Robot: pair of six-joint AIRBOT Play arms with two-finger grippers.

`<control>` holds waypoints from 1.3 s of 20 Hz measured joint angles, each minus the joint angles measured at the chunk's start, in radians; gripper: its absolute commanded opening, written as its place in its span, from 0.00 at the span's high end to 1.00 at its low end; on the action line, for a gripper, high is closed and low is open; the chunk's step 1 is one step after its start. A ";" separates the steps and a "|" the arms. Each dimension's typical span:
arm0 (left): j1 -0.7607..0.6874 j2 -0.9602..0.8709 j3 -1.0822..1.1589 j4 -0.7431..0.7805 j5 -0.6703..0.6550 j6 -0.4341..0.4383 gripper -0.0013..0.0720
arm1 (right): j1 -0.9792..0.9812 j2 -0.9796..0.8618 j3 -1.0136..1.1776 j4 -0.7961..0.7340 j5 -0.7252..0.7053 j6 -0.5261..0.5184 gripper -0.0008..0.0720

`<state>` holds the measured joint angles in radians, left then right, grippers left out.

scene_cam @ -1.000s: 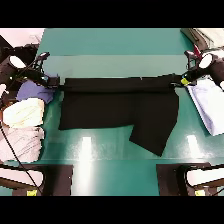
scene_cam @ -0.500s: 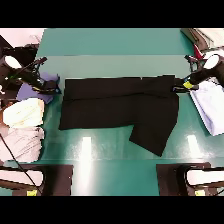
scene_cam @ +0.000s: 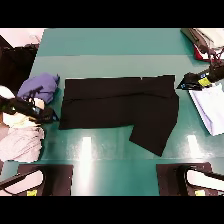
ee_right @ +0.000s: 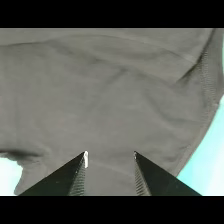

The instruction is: Fold the shirts.

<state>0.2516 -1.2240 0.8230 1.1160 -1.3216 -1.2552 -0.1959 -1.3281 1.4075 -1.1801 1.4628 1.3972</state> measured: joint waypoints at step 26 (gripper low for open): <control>0.004 0.133 -0.124 -0.153 0.129 0.031 0.95 | -0.210 0.240 -0.599 0.009 -0.039 -0.011 0.51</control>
<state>0.2558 -1.0912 0.6991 0.9627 -1.1931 -1.2240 -0.4057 -1.0878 0.8089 -1.1709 1.4239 1.3857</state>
